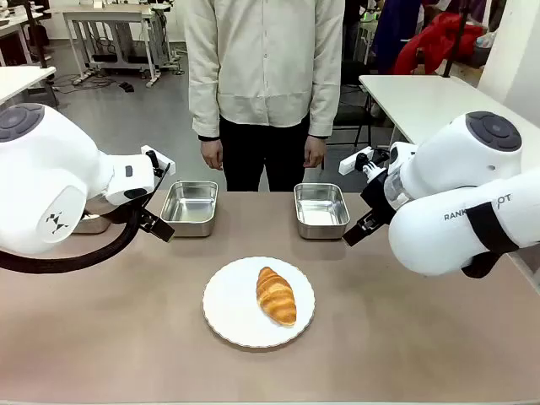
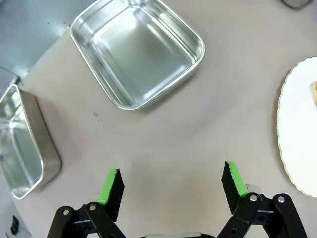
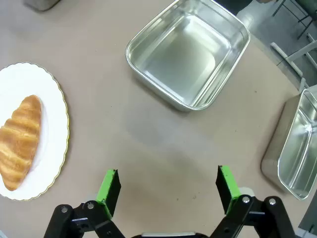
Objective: Place the bread in the container.
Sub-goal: Place the Butter Roll into the Airtight Container indicated by the human.
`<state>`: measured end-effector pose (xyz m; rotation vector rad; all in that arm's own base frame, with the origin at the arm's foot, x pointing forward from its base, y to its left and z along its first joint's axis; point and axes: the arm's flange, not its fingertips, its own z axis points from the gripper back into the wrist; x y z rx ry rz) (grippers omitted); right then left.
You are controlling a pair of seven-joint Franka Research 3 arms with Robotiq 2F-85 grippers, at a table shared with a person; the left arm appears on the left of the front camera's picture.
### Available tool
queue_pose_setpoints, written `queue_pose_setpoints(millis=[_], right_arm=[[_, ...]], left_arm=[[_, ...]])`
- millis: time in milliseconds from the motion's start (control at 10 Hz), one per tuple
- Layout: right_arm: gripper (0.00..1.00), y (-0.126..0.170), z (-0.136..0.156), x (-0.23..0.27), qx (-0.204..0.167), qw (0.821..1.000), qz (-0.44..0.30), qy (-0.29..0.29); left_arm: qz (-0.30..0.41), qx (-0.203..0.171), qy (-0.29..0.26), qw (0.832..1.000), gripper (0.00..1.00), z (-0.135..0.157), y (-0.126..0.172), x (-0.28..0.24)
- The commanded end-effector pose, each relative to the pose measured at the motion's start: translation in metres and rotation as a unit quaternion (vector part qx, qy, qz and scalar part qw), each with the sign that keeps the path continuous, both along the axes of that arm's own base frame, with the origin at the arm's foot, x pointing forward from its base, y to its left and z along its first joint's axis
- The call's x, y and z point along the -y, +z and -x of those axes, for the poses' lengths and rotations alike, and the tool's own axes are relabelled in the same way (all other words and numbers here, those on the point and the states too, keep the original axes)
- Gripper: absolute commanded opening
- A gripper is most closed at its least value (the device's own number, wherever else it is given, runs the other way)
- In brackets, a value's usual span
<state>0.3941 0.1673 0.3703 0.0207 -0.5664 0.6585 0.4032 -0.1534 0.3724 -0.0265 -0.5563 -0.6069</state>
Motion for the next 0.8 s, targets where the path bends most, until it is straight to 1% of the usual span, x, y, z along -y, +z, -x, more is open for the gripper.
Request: queue_pose_setpoints(millis=[0, 700], right_arm=[[1.0, 0.0001, 0.0, 0.0, 0.0, 1.0, 0.0, 0.0], [1.0, 0.0001, 0.0, 0.0, 0.0, 1.0, 0.0, 0.0]], left_arm=[[0.0, 0.001, 0.0, 1.0, 1.0, 0.0005, 0.001, -0.0002], [0.0, 0.001, 0.0, 1.0, 1.0, 0.0005, 0.001, -0.0002]])
